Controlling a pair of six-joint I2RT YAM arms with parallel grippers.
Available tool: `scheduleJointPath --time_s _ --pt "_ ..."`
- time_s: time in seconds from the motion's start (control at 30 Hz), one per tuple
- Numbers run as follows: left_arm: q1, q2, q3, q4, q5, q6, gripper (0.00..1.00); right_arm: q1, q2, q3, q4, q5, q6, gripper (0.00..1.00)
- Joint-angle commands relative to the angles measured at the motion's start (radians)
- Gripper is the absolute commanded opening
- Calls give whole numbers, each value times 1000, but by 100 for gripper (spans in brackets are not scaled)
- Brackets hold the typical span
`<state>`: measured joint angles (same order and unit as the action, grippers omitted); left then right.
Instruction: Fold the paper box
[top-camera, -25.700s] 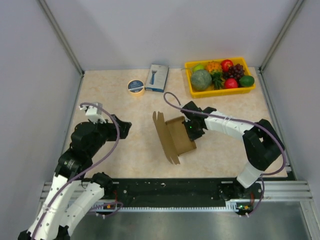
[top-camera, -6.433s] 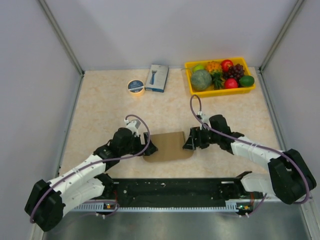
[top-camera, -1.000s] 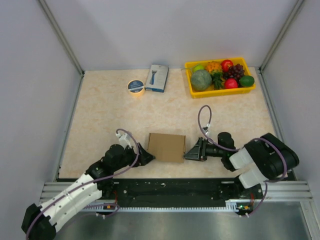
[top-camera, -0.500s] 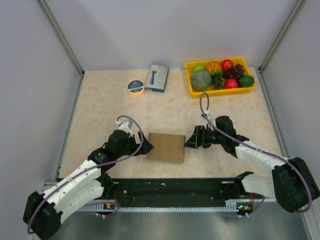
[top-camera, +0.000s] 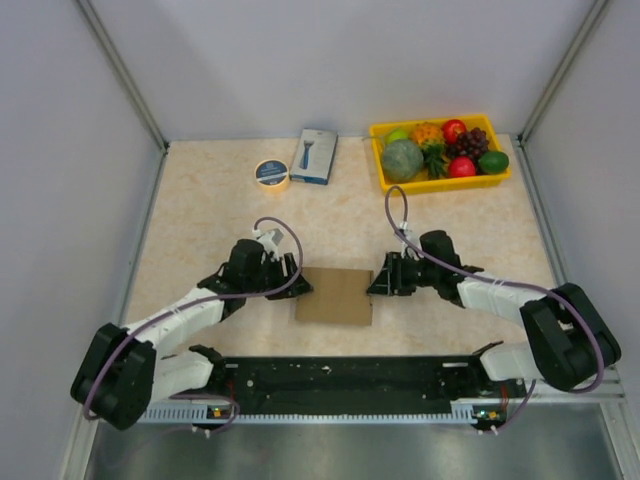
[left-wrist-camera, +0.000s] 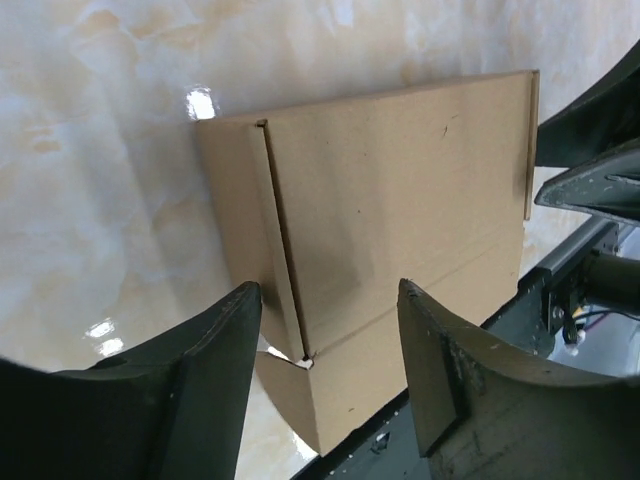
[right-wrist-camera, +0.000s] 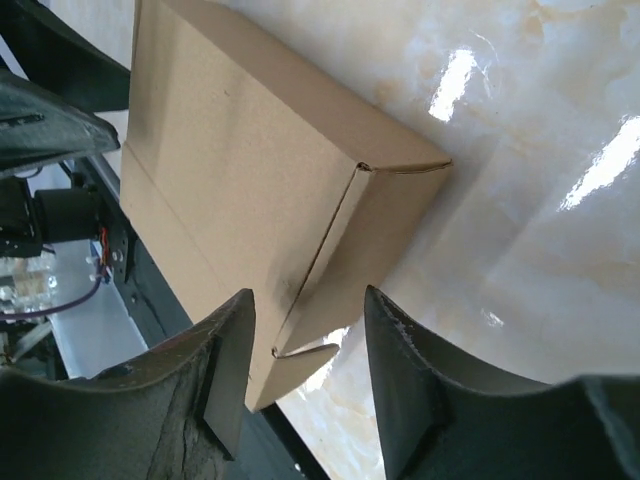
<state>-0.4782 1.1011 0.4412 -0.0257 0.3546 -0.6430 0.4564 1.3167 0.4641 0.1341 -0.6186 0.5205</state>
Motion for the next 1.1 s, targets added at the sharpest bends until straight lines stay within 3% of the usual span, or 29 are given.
scheduleJointPath --time_s 0.0,0.07,0.2,0.33,0.5,0.6,0.67,0.7,0.93,1.07 --pt "12 89 88 -14 133 28 58 21 41 33 67 -18 71 45" --pt "12 100 91 -17 155 22 56 24 55 25 78 -23 101 44" --pt "26 100 116 -55 201 9 46 22 55 31 87 -70 208 24" --pt "32 75 157 -117 271 -6 39 22 3 62 -3 -128 280 17" --pt "44 33 146 -105 306 -26 40 -5 -14 96 -71 -197 322 9" --pt "53 29 120 -48 359 -82 39 -30 12 76 10 -256 390 5" --pt "53 1 128 -59 333 -90 46 -35 32 68 28 -273 417 3" --pt "53 -18 132 -74 311 -84 61 -39 38 68 27 -274 417 3" --pt "69 -188 137 -235 127 -21 98 -71 110 85 84 -342 484 0" --pt "87 -292 100 -311 72 -47 98 -79 160 111 65 -356 486 0"
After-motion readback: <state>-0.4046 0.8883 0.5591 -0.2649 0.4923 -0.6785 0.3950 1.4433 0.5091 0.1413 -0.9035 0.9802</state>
